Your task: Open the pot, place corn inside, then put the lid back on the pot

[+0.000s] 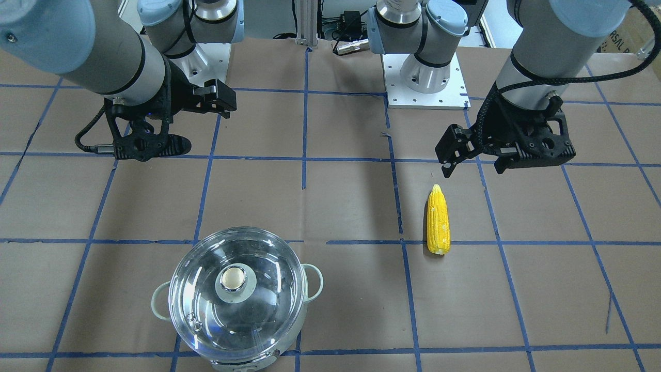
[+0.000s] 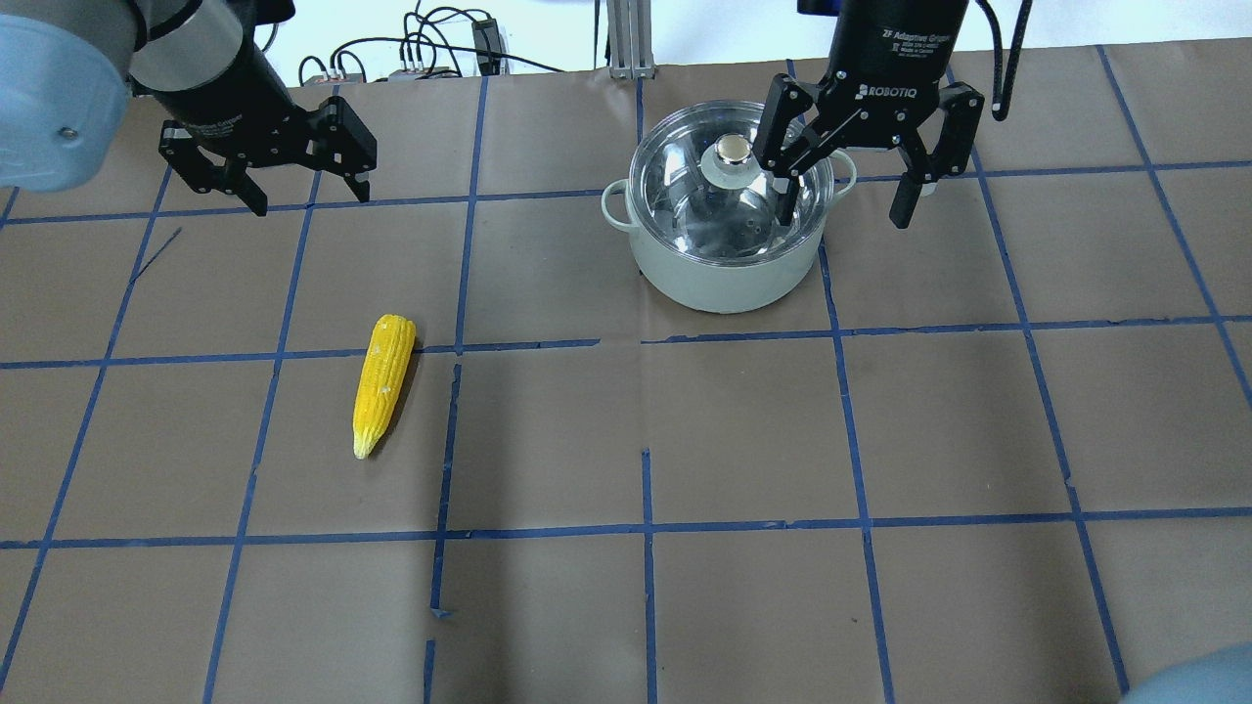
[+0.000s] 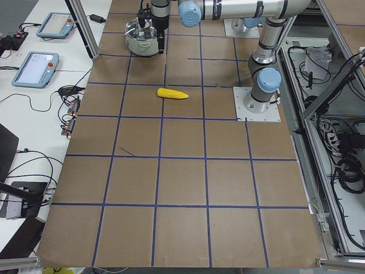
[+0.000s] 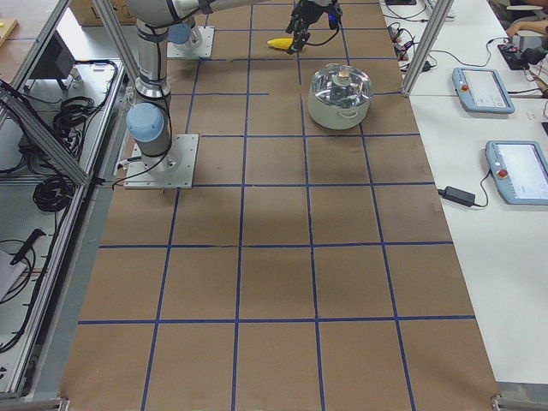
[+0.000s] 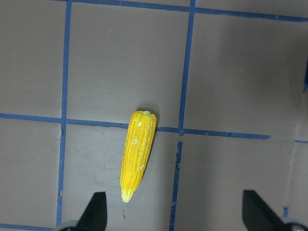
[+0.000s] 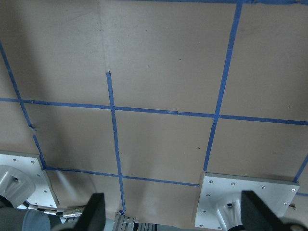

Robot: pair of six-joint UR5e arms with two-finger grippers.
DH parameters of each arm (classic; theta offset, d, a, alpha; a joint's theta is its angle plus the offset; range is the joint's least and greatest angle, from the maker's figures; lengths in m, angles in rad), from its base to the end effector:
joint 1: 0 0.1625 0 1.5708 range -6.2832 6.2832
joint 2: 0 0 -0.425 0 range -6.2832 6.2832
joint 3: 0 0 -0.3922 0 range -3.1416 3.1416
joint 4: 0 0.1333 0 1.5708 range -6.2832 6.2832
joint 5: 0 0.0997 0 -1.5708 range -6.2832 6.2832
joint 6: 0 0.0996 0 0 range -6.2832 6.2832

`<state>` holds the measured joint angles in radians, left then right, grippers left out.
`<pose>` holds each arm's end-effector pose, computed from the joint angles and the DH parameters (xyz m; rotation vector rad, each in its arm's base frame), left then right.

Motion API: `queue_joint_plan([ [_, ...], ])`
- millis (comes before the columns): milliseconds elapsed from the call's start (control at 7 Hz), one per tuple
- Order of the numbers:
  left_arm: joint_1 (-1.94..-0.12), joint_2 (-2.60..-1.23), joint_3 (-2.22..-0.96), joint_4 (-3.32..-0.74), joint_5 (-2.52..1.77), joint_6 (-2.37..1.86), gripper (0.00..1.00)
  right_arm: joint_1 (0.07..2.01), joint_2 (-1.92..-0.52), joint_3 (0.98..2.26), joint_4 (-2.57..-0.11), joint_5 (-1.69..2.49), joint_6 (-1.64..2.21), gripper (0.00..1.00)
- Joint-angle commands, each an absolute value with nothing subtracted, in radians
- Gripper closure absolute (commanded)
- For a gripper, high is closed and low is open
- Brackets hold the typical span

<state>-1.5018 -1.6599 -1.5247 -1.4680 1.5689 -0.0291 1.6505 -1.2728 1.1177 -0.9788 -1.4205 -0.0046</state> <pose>-0.0963 -0.5431 0.4755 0.1538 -3.1357 0.0939 0.1924 -0.5474 0.4979 -0.0747 2.9371 0.6600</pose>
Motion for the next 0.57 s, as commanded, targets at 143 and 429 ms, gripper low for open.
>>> queue_joint_plan([
  [143,-1.502,-1.663,-1.516,-1.474,1.575,-0.026,0.00,1.651,-1.272,1.118,-0.979,-1.420,-0.005,0.00],
  [429,-1.502,-1.671,-1.520,-1.474,1.574,-0.026,0.00,1.649,-1.272,1.118,-0.979,-1.422,-0.005,0.00],
])
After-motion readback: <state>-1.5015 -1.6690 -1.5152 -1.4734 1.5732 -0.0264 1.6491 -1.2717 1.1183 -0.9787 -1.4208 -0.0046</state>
